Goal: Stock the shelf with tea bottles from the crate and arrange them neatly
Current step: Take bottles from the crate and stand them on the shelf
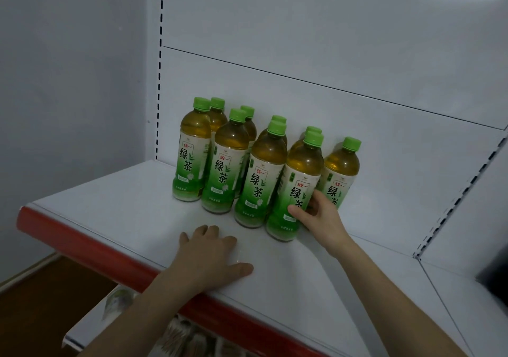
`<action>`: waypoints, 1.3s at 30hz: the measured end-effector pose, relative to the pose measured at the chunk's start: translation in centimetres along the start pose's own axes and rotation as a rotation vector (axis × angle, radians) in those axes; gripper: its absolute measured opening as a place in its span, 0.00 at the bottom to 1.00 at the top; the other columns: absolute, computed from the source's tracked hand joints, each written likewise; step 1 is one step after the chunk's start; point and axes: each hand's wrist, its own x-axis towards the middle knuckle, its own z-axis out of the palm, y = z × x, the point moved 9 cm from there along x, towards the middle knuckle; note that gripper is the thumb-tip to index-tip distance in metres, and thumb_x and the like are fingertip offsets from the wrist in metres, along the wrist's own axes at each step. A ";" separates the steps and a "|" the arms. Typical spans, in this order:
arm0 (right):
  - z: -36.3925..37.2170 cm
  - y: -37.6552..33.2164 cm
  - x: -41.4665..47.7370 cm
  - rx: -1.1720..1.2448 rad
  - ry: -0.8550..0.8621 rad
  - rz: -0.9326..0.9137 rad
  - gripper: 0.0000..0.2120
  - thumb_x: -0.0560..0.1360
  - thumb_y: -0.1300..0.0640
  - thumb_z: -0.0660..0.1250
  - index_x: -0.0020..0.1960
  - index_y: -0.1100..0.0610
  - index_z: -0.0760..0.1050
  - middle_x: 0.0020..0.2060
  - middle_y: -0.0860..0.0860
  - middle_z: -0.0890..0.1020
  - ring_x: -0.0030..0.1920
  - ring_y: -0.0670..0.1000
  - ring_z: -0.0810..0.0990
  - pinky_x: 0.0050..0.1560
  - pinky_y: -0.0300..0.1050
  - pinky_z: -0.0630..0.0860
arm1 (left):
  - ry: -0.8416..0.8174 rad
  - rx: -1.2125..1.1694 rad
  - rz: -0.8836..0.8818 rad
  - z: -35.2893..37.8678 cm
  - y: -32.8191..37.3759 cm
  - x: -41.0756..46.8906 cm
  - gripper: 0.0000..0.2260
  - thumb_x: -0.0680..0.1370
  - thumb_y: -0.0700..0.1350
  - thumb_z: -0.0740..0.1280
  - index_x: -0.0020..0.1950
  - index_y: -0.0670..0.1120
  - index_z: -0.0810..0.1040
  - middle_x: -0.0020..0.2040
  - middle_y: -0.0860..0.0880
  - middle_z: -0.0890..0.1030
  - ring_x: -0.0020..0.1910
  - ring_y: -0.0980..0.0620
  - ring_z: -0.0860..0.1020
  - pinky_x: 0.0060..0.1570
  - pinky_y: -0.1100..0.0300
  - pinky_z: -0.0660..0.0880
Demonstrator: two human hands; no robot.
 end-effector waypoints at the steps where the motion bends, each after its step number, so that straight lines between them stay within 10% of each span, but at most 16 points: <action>1: 0.0 0.1 0.1 -0.014 -0.009 0.000 0.22 0.72 0.60 0.69 0.64 0.58 0.68 0.61 0.54 0.77 0.61 0.53 0.75 0.62 0.53 0.74 | 0.005 -0.008 0.003 -0.1 0.1 0.0 0.42 0.63 0.75 0.46 0.72 0.54 0.61 0.73 0.45 0.60 0.72 0.45 0.56 0.69 0.42 0.55; 7: 0.2 0.0 0.1 -0.096 -0.037 0.032 0.23 0.72 0.58 0.68 0.65 0.59 0.67 0.63 0.55 0.76 0.63 0.54 0.74 0.63 0.53 0.73 | 0.010 -0.032 0.013 -0.4 0.4 -0.5 0.50 0.53 0.74 0.39 0.70 0.54 0.64 0.71 0.46 0.63 0.71 0.46 0.59 0.67 0.43 0.56; 11: -0.4 -0.8 -1.4 -0.455 -0.137 0.033 0.19 0.74 0.53 0.67 0.61 0.61 0.72 0.58 0.55 0.79 0.54 0.52 0.77 0.54 0.44 0.74 | 0.100 0.000 -0.008 -2.1 0.8 -1.3 0.31 0.74 0.67 0.52 0.69 0.48 0.66 0.69 0.45 0.68 0.69 0.47 0.65 0.68 0.44 0.58; 17: 0.0 -6.0 -4.9 -0.566 -0.197 -0.219 0.17 0.75 0.51 0.65 0.60 0.58 0.73 0.57 0.53 0.79 0.53 0.49 0.76 0.55 0.43 0.74 | 0.589 0.123 0.125 -6.1 2.8 -6.3 0.23 0.70 0.58 0.55 0.42 0.43 0.83 0.37 0.46 0.84 0.36 0.47 0.83 0.38 0.47 0.79; 28: 18.9 -15.5 -13.6 -0.408 -0.584 -0.746 0.23 0.74 0.51 0.65 0.66 0.58 0.69 0.65 0.53 0.75 0.65 0.51 0.71 0.60 0.34 0.60 | 0.436 0.072 -0.252 -1.4 -7.1 -20.3 0.23 0.73 0.59 0.56 0.47 0.43 0.81 0.40 0.45 0.83 0.38 0.44 0.81 0.36 0.52 0.78; 35: 32.8 -16.3 -23.3 -0.385 -0.941 -0.841 0.24 0.75 0.51 0.64 0.69 0.58 0.66 0.67 0.53 0.72 0.67 0.50 0.69 0.60 0.35 0.62 | 0.249 -0.027 -0.664 7.9 -17.2 -33.3 0.23 0.77 0.59 0.57 0.64 0.46 0.74 0.56 0.47 0.80 0.58 0.46 0.77 0.59 0.50 0.71; 39: 41.4 -14.6 -29.5 -0.409 -1.123 -0.812 0.25 0.76 0.51 0.63 0.70 0.58 0.64 0.68 0.54 0.70 0.69 0.51 0.66 0.65 0.39 0.61 | 0.201 -0.102 -0.808 13.3 -22.5 -42.0 0.21 0.76 0.57 0.62 0.61 0.43 0.77 0.52 0.44 0.81 0.53 0.43 0.79 0.55 0.50 0.75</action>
